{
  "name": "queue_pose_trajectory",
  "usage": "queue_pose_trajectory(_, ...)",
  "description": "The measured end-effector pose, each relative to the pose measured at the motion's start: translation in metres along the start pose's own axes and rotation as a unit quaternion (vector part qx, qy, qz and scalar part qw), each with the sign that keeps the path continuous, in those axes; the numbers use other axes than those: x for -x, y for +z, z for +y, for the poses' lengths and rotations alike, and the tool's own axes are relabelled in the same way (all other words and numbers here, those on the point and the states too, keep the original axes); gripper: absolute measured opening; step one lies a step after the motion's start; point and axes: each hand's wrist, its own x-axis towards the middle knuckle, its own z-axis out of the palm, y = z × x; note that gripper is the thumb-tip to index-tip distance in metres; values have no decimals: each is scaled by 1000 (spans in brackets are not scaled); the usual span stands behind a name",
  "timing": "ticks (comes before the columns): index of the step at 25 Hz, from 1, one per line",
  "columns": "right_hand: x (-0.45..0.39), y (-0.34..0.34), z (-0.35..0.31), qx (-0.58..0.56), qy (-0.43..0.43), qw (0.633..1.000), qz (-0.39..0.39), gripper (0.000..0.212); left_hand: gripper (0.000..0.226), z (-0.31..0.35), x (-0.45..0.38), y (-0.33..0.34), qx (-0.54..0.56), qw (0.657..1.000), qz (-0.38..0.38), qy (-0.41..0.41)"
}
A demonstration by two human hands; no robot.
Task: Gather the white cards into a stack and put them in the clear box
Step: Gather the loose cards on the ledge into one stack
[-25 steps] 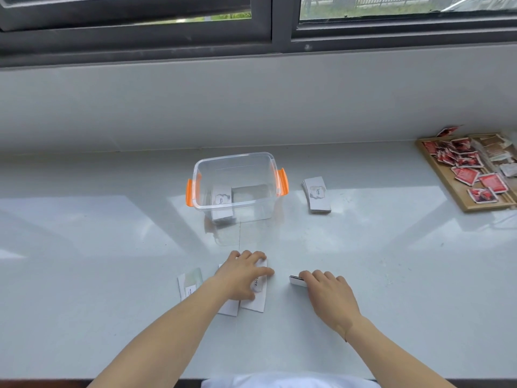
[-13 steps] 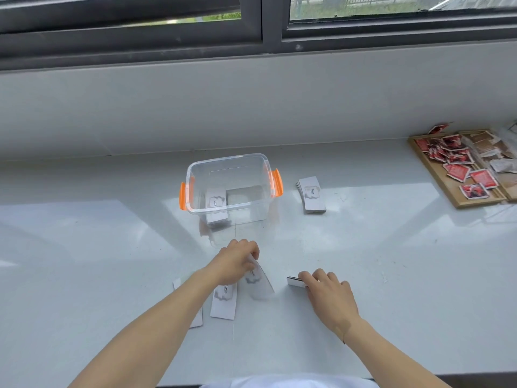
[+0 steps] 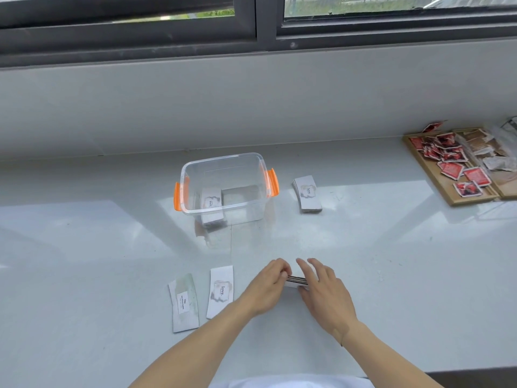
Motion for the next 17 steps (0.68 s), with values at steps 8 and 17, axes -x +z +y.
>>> queue_pose_trajectory(8,-3,3,-2,27,16,999,3,25,40,18,-6,19,-41,996,-56,-54)
queue_pose_trajectory(17,-5,5,2,42,7,999,-5,20,66,-34,18,-53,-339,939,-51,-28)
